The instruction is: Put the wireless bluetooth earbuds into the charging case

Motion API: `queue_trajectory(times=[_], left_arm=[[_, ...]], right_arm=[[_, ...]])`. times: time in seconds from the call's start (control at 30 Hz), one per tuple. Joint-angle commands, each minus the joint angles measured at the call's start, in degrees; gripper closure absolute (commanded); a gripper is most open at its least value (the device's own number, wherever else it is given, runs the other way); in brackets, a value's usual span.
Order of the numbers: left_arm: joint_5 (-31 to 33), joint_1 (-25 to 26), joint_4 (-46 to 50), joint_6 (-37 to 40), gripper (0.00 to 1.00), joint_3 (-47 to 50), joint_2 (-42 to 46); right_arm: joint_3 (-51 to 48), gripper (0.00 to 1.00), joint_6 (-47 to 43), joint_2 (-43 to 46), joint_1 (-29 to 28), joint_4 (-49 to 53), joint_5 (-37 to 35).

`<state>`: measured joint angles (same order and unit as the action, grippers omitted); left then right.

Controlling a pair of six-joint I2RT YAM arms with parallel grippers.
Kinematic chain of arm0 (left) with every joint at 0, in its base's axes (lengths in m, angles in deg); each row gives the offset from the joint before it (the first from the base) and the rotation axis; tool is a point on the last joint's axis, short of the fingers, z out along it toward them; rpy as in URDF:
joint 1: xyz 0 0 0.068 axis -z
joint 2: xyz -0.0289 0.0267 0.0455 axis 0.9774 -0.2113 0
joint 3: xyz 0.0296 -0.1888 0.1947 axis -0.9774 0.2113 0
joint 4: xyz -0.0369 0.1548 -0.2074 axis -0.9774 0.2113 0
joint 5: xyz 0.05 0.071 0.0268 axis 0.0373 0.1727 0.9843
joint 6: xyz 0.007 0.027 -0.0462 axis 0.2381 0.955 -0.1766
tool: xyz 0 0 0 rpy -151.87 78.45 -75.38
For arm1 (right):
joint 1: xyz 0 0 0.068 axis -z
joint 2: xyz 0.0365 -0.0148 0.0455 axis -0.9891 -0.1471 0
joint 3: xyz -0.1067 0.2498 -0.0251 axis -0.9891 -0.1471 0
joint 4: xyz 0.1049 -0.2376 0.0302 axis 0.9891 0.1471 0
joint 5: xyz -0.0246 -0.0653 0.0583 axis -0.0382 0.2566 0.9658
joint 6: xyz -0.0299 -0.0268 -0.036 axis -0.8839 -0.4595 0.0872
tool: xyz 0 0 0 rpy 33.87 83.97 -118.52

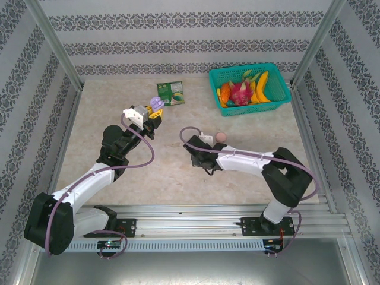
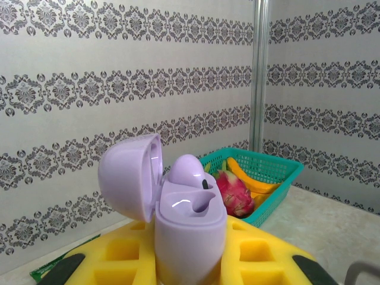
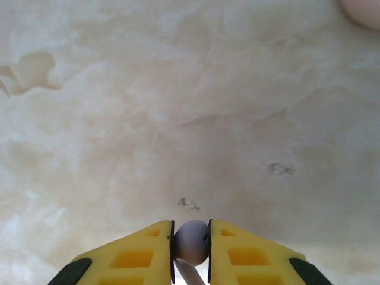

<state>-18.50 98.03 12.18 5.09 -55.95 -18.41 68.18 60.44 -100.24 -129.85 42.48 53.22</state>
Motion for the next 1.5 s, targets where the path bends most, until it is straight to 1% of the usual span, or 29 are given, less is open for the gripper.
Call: queue_trajectory(times=[0.0,0.13,0.33,0.5,0.6,0.8,1.03,1.2,1.47], left_arm=[[0.4,-0.7,-1.5,-0.7,1.00,-0.6,1.1],[0.0,-0.6,-1.0,-0.7,1.00,-0.8,0.9],[-1.5,-0.6,-0.5,-0.6,1.00,-1.3,0.5],[-4.5,-0.7,0.4,-0.7,1.00,-1.9,-0.2],[-7.6,-0.6,0.8,-1.0,1.00,-2.4,-1.1],[-15.4,-0.3,1.3,-1.9,1.00,-4.3,-4.1],[-21.0,2.1,0.4,-2.1,1.00,-7.1,-8.9],[-21.8,4.5,-0.7,-2.2,1.00,-9.7,-12.2],[-21.9,7.2,-2.4,-2.4,1.00,-13.6,-15.9]], right_arm=[[-2.4,0.80,0.1,4.5,1.5,-0.8,-1.2],[-4.3,0.81,-1.0,10.3,3.4,-1.0,-1.3],[-4.5,0.80,-4.3,19.5,5.9,-1.3,-0.5],[-2.1,0.80,-7.6,25.8,8.7,-2.8,3.9],[0.6,0.80,-9.6,28.2,10.3,-4.2,7.4],[5.3,0.79,-12.0,30.1,11.8,-8.3,13.6],[8.0,0.79,-11.5,30.1,12.0,-16.3,20.6],[8.0,0.78,-9.5,29.5,12.0,-22.8,24.5],[5.3,0.78,-7.6,29.0,11.6,-33.0,28.6]])
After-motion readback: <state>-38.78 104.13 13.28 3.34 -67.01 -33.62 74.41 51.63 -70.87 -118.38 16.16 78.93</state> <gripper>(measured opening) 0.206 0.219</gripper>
